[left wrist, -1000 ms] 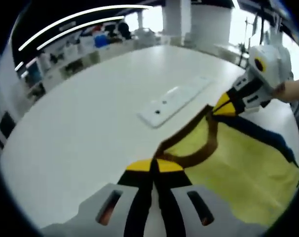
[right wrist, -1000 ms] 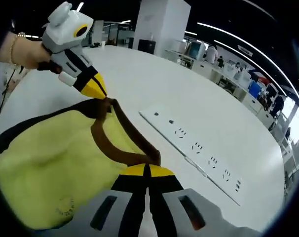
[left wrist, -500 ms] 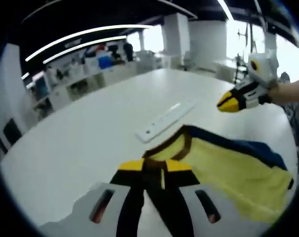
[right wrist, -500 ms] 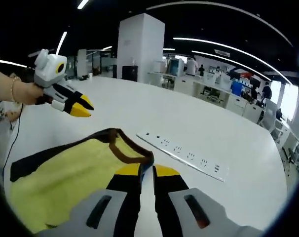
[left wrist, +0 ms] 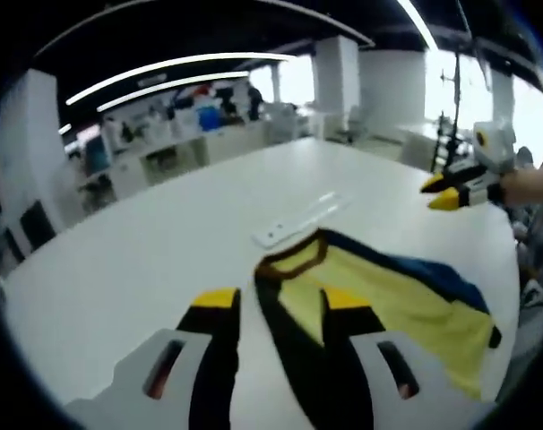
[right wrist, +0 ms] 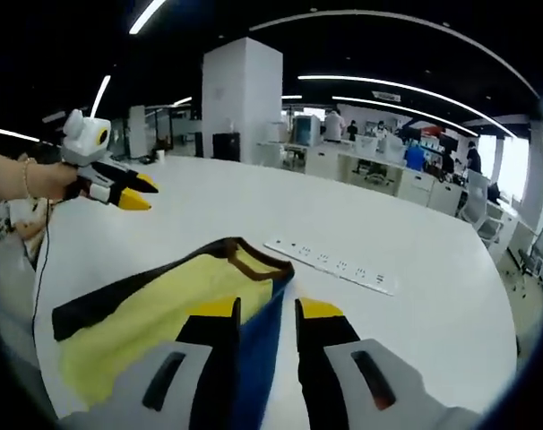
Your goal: Fold the garment on the visible template until the final outline fits inside the template.
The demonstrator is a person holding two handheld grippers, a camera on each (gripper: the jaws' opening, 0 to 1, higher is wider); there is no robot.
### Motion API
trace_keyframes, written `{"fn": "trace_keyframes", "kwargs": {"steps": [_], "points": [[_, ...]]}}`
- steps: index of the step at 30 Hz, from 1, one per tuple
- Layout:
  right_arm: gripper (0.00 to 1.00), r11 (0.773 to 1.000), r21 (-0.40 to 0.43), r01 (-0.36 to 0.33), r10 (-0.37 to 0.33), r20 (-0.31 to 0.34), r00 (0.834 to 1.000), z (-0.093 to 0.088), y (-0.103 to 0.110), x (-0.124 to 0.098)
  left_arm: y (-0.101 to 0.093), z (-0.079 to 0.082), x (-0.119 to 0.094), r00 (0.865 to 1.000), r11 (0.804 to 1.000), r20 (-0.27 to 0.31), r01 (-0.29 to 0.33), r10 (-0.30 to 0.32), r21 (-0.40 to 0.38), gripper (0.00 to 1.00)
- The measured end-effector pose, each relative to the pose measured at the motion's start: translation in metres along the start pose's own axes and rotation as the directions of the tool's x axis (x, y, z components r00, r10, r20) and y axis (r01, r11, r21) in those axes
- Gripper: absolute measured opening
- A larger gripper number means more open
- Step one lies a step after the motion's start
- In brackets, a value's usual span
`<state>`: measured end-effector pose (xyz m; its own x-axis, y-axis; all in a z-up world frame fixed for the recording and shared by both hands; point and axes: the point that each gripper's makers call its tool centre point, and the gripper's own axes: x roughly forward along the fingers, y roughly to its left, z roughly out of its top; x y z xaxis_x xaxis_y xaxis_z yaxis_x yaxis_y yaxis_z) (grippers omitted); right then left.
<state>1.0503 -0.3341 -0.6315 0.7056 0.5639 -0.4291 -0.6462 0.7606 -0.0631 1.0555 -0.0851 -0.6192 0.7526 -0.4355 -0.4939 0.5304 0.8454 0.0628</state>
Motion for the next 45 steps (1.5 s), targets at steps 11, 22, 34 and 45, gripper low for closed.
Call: {"fn": "trace_keyframes", "kwargs": {"steps": [11, 22, 34, 45], "points": [[0.35, 0.997, 0.076, 0.034, -0.036, 0.025, 0.999, -0.006, 0.027, -0.059, -0.031, -0.027, -0.071, 1.000, 0.998, 0.000, -0.013, 0.013, -0.066, 0.46], [0.46, 0.985, 0.151, 0.084, -0.087, 0.011, 0.996, -0.023, 0.047, -0.109, -0.047, -0.055, -0.129, 0.999, 0.989, -0.011, -0.050, 0.049, -0.141, 0.54], [0.56, 0.970, 0.205, 0.128, -0.133, 0.009, 0.991, -0.038, 0.065, -0.155, -0.062, -0.072, -0.178, 0.996, 0.976, 0.000, -0.087, 0.089, -0.198, 0.65], [0.65, 0.963, 0.241, 0.119, -0.118, -0.019, 0.993, -0.061, 0.094, -0.183, -0.081, -0.094, -0.209, 0.994, 0.973, -0.043, -0.106, 0.100, -0.205, 0.75]]}}
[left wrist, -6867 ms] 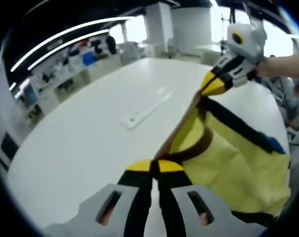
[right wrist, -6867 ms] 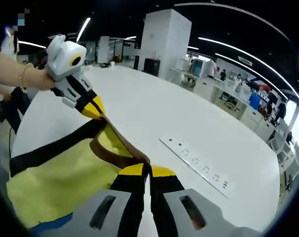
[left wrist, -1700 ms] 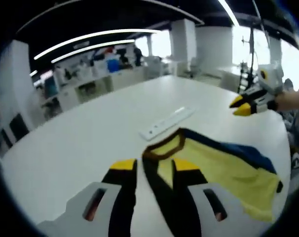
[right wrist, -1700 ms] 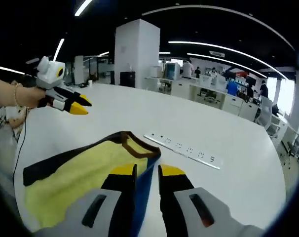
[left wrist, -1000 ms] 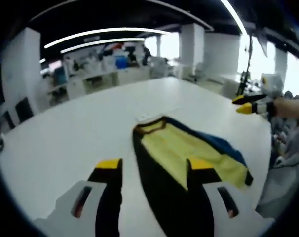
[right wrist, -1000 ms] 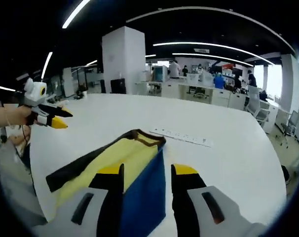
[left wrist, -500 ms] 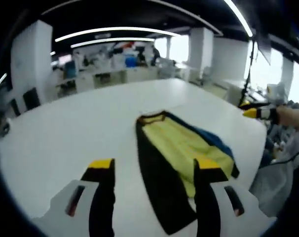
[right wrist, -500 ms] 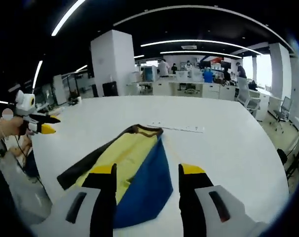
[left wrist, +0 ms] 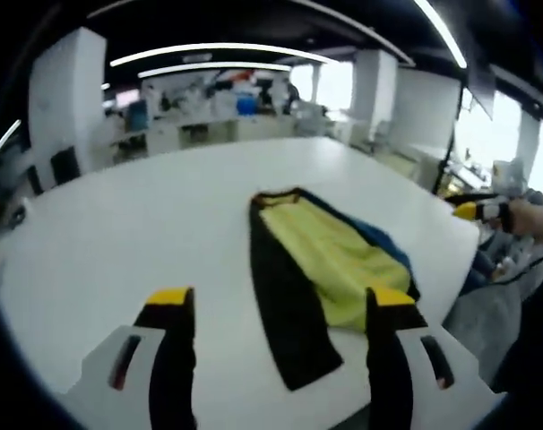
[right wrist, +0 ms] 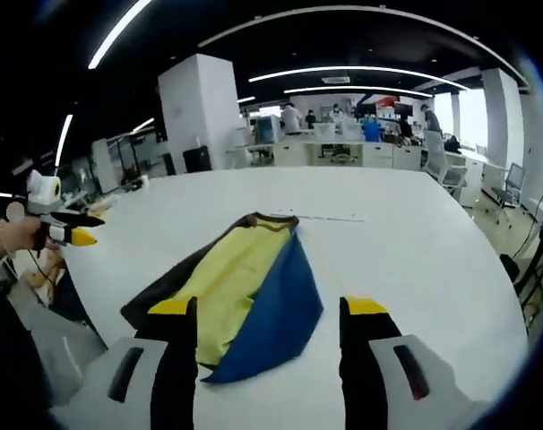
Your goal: Fold the garment on the visible template until the final outline fits inside the template.
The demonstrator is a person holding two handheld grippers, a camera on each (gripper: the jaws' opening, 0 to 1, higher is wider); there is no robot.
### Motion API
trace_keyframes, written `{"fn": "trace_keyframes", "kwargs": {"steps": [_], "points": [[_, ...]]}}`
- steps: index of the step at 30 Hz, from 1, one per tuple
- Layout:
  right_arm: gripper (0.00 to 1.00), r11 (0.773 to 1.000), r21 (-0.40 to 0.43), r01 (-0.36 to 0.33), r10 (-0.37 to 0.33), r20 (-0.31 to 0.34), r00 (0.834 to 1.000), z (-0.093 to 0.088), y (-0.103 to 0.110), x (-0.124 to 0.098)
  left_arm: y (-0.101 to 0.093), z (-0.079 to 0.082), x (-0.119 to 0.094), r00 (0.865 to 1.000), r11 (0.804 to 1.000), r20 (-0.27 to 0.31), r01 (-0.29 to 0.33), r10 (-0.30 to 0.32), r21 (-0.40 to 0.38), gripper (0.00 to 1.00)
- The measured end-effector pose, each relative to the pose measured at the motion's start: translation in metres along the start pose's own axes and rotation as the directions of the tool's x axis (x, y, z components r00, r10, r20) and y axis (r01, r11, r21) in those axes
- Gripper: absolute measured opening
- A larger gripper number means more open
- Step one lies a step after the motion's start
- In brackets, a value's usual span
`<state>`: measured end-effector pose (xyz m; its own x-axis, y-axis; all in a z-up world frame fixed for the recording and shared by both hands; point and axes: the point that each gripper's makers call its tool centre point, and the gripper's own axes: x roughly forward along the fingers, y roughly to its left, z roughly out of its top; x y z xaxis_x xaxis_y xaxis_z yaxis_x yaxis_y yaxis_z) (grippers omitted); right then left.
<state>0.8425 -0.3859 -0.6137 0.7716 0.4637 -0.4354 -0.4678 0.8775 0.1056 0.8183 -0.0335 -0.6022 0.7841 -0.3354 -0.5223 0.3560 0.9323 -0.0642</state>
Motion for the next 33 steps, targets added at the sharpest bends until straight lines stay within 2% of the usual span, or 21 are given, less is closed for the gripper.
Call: {"fn": "trace_keyframes", "kwargs": {"steps": [8, 19, 24, 33], "points": [[0.68, 1.000, 0.026, -0.012, 0.013, -0.027, 1.000, -0.023, 0.012, -0.017, -0.007, -0.018, -0.013, 1.000, 1.000, -0.027, -0.011, 0.010, -0.016, 0.79], [0.71, 0.997, 0.074, -0.001, 0.007, -0.078, 0.997, -0.058, 0.021, -0.037, -0.014, -0.022, -0.027, 1.000, 1.000, -0.028, -0.006, 0.005, -0.013, 0.87], [0.75, 0.997, 0.081, -0.011, 0.018, -0.094, 0.995, -0.066, 0.029, -0.039, -0.015, -0.029, -0.032, 0.999, 1.000, -0.044, -0.006, 0.006, -0.008, 0.91], [0.79, 0.996, 0.088, -0.029, 0.038, -0.100, 0.994, -0.068, 0.034, -0.040, -0.012, -0.033, -0.037, 0.998, 0.999, -0.054, -0.024, 0.022, -0.022, 0.99]]}}
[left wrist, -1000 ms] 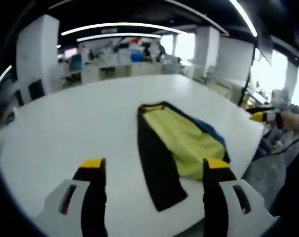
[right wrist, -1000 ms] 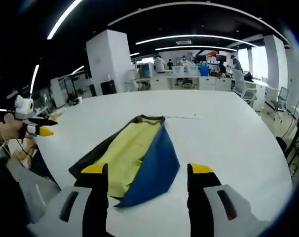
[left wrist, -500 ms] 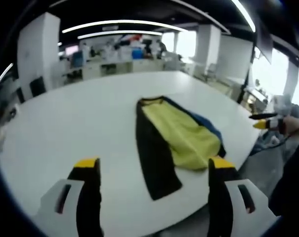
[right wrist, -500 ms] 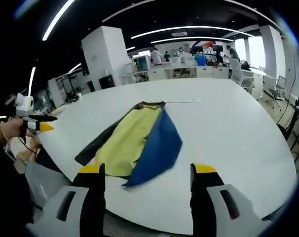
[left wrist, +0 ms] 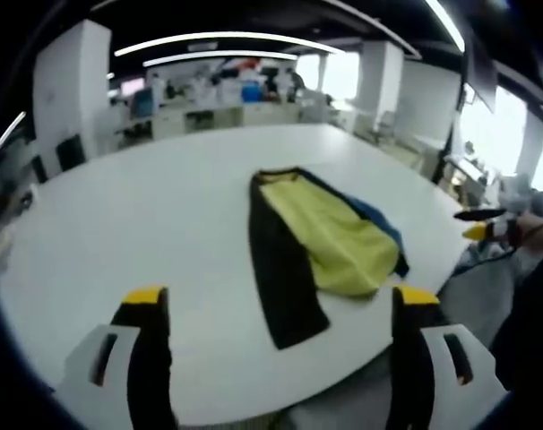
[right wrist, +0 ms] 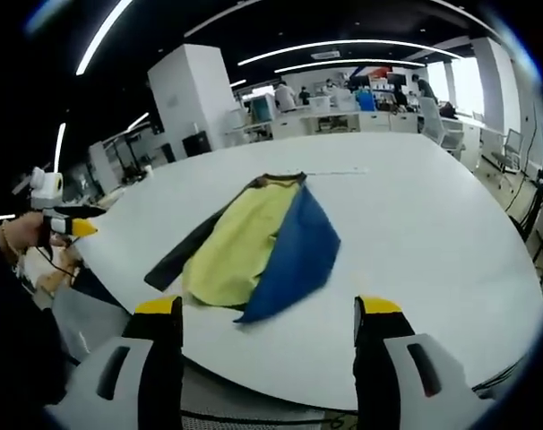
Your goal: Fold the garment on the visible template until the final outline fits inside the template.
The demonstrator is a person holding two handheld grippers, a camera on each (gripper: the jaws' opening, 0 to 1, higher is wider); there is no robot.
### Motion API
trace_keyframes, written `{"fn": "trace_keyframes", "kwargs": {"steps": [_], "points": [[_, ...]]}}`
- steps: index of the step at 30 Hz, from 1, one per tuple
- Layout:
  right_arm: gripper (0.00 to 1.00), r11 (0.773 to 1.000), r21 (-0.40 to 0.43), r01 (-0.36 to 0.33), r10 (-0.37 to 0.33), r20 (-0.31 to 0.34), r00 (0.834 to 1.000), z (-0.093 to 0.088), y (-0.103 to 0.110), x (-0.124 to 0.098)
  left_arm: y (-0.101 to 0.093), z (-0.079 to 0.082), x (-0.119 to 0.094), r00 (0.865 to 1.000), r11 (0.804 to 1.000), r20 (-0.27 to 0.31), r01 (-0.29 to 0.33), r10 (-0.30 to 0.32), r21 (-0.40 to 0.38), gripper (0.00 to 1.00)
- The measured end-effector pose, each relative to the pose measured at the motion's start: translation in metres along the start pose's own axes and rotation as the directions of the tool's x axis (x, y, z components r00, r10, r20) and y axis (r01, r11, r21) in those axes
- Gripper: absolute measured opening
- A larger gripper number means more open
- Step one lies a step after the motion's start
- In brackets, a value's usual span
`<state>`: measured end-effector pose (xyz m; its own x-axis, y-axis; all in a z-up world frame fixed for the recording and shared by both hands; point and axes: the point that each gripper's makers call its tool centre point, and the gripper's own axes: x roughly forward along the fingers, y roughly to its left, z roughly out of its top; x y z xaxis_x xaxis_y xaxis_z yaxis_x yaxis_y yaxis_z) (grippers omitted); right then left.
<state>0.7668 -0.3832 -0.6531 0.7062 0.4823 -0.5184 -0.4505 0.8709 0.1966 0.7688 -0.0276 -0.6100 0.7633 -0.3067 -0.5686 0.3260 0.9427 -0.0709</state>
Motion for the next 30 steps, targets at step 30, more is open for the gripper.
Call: {"fn": "trace_keyframes", "kwargs": {"steps": [30], "points": [[0.52, 1.000, 0.004, 0.020, -0.020, -0.051, 0.999, -0.010, -0.001, 0.006, -0.006, -0.023, -0.002, 0.997, 0.999, -0.063, 0.037, -0.038, -0.015, 1.00]]}}
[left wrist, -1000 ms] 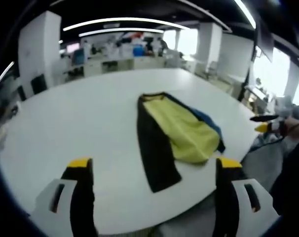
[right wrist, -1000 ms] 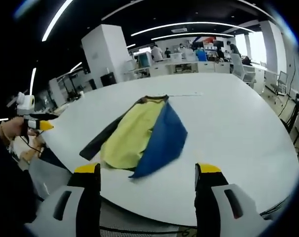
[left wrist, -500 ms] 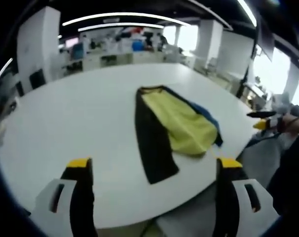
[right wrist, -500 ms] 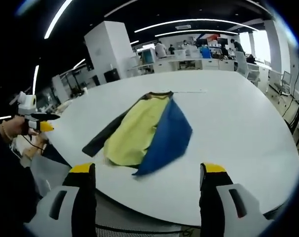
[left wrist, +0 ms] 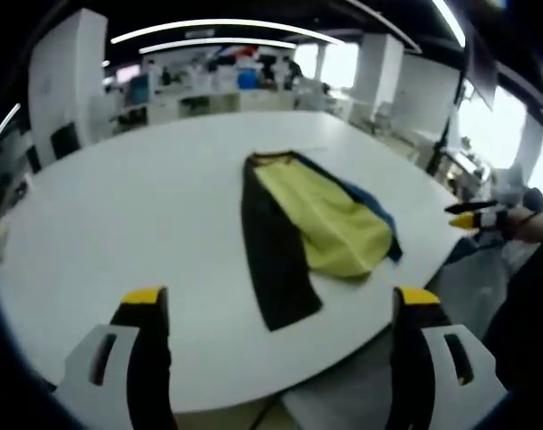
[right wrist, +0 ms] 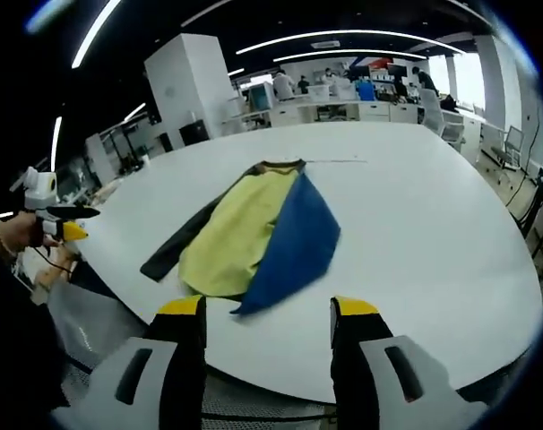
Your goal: Fold the garment on the visible template until the final outline fits inside the template.
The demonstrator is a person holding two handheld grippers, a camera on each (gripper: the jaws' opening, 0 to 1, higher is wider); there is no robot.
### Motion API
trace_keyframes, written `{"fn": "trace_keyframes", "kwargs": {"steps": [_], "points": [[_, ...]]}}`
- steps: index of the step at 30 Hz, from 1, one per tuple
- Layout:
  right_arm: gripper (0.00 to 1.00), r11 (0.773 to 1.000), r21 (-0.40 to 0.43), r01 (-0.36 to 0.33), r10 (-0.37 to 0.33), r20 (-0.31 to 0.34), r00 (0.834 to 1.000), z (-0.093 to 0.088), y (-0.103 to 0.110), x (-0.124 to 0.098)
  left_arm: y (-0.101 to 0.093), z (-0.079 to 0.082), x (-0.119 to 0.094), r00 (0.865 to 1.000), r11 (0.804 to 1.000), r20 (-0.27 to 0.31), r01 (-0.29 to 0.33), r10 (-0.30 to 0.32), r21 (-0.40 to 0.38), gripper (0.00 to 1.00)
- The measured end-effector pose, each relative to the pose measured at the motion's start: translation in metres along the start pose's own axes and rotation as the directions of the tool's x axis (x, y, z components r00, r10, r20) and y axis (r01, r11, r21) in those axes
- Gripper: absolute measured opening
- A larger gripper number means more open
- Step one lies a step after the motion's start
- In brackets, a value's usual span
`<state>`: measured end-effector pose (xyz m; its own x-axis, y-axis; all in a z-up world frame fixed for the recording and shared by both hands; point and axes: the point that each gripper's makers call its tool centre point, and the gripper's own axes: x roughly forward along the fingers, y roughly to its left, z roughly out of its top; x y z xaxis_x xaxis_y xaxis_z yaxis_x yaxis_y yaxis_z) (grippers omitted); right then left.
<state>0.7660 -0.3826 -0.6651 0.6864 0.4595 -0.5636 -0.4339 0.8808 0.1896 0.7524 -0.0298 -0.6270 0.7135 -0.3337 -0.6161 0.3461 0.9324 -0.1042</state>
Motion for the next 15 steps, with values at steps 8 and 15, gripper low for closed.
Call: {"fn": "trace_keyframes", "kwargs": {"steps": [8, 15], "points": [[0.36, 0.999, 0.014, -0.031, 0.032, -0.026, 0.999, -0.009, 0.008, 0.007, -0.004, -0.005, 0.004, 1.000, 1.000, -0.013, 0.014, -0.014, -0.006, 1.00], [0.29, 0.998, -0.004, -0.066, 0.066, -0.075, 0.995, -0.021, 0.021, 0.021, -0.005, -0.010, 0.006, 0.999, 1.000, -0.024, 0.022, -0.022, -0.017, 1.00]]}}
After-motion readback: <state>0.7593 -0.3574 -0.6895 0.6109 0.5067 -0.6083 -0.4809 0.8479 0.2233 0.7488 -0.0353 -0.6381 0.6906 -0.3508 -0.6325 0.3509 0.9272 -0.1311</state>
